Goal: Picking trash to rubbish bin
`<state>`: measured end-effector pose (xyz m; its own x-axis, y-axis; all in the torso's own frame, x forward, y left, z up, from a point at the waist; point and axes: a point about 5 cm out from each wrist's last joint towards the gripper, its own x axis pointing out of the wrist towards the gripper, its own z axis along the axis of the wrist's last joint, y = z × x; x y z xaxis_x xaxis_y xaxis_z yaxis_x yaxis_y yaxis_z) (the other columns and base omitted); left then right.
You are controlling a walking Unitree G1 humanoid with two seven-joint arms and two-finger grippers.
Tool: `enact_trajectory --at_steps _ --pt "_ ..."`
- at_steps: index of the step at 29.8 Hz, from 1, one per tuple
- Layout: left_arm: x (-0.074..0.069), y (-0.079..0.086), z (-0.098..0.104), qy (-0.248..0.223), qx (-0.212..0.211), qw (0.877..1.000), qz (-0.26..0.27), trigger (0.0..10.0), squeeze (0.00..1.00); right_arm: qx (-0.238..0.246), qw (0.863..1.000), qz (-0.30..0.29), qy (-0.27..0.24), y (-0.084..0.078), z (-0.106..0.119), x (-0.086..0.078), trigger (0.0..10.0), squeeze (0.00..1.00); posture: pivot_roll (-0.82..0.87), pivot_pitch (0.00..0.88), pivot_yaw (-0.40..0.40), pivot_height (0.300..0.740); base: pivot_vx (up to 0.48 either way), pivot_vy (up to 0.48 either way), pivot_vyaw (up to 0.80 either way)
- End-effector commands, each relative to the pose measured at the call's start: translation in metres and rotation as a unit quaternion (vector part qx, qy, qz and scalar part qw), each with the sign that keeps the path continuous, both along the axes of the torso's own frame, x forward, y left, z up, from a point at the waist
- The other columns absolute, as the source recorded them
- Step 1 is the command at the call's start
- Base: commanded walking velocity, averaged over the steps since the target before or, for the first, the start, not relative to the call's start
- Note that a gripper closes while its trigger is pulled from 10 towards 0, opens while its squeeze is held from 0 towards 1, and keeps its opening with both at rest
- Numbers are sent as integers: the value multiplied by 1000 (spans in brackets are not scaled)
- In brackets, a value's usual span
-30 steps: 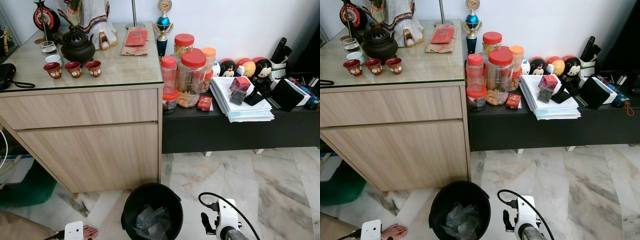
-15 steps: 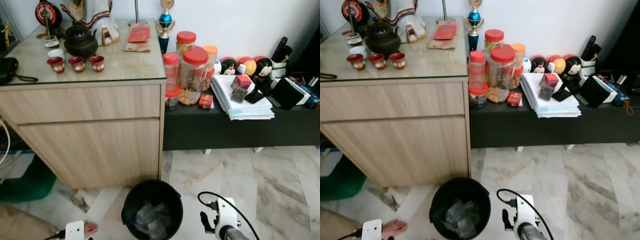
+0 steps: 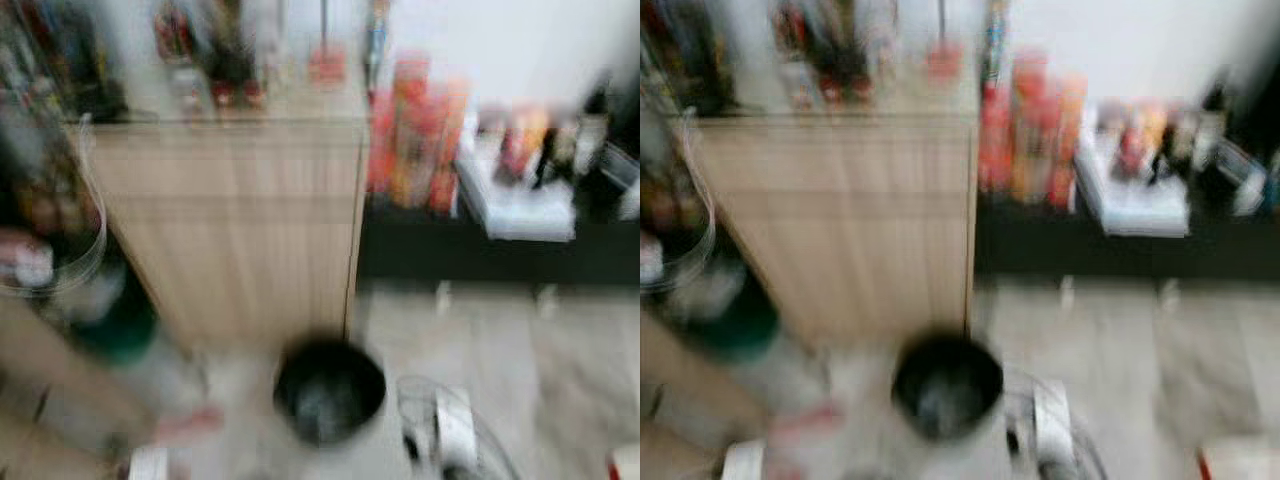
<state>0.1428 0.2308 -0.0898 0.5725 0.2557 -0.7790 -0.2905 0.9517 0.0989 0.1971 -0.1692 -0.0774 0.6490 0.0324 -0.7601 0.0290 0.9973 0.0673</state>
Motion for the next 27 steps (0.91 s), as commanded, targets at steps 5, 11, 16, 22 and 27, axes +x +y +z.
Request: enact_trajectory --at_steps 5,11,16,22,27 --pt "5 -4 1 -8 0 1000 -5 10000 0 -8 1000 -4 -1 -7 2 2 10000 0 27 61 -19 740 -144 0 0" --pt "4 -4 1 -5 -1 1000 -6 10000 0 -9 1000 -2 -2 -7 2 2 10000 0 25 61 -19 740 -80 0 0" --pt "4 -5 1 -6 -1 1000 -6 10000 0 -9 1000 -2 0 -6 1 1 10000 0 25 61 -19 740 0 0 0" --pt "5 -5 1 -10 -4 1000 -4 10000 0 -8 1000 -2 0 -6 1 1 10000 0 26 63 -18 740 -167 0 0" --pt "5 -5 1 -10 -3 1000 -6 10000 0 -7 1000 -2 0 -6 1 1 10000 0 27 62 -18 740 -267 0 0"
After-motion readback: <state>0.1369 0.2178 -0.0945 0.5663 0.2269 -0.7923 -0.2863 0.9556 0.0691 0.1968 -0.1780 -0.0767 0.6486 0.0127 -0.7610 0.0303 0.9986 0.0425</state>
